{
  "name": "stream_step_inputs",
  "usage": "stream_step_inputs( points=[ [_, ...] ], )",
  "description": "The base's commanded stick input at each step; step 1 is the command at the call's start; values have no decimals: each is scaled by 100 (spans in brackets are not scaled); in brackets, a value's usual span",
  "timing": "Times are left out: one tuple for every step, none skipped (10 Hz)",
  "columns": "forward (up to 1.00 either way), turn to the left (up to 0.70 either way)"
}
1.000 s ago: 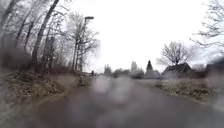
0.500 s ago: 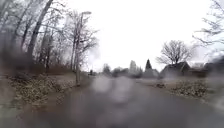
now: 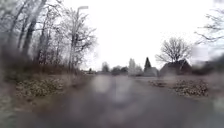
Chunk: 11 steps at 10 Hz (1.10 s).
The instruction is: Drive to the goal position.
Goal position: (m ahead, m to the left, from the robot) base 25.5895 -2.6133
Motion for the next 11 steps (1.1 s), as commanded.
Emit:
stream_step_inputs(
  points=[
    [100,0],
    [100,0],
    [100,0],
    [100,0],
    [100,0],
    [100,0],
    [100,0],
    [100,0],
    [100,0],
    [100,0],
    [100,0]
  ],
)
